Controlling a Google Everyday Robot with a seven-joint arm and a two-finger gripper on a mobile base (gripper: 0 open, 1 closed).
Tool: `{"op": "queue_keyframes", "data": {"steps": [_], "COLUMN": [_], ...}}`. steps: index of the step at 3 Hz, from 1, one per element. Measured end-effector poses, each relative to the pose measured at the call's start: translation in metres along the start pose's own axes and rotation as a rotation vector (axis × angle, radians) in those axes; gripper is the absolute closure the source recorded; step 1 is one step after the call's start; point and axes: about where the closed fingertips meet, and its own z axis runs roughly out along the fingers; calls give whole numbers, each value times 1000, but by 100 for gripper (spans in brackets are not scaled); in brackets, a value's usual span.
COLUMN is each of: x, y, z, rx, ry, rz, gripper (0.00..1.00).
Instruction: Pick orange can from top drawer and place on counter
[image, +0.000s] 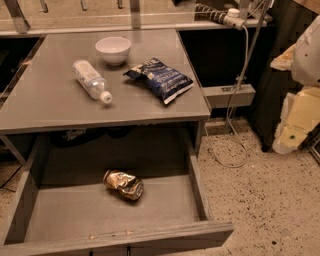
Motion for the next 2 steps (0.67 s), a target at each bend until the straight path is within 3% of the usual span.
{"op": "queue_keyframes", "data": {"steps": [1,2], "x": [-5,-26], "y": [11,48], "z": [2,11], "rx": [-2,-36], "ry": [-4,-21], "rz": [-3,-30], "gripper": [0,0]}}
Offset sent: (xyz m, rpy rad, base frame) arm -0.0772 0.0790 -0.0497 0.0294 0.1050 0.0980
